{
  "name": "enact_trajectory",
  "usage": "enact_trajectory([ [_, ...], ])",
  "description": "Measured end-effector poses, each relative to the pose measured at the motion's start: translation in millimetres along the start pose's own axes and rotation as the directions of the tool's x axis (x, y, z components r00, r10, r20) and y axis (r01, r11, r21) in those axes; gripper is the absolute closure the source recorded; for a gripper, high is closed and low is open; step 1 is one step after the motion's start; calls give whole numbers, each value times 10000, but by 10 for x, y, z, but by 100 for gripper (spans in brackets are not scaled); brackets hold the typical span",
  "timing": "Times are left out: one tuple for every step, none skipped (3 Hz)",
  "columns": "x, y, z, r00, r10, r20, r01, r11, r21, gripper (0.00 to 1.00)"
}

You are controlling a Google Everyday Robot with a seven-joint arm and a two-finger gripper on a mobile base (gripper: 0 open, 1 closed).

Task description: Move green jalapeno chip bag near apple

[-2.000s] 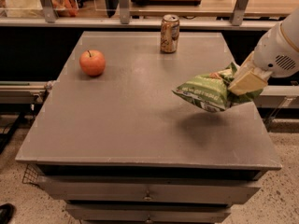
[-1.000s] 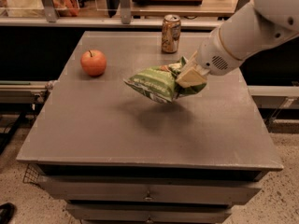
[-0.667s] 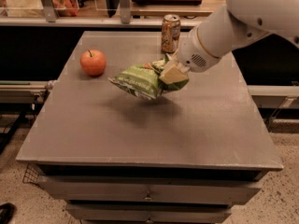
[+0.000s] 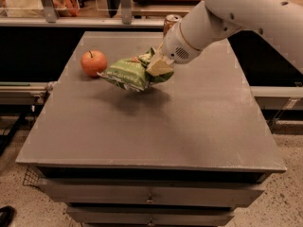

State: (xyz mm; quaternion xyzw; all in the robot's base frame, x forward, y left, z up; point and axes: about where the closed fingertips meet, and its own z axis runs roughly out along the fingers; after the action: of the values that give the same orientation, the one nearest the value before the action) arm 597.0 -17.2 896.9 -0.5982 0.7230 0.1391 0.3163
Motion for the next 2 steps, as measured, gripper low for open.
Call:
enact_trajectory([
  [-79, -145, 136, 9992, -328, 218, 331, 9994, -130, 100],
  [-159, -277, 304, 9959, -744, 509, 763, 9965, -354, 99],
])
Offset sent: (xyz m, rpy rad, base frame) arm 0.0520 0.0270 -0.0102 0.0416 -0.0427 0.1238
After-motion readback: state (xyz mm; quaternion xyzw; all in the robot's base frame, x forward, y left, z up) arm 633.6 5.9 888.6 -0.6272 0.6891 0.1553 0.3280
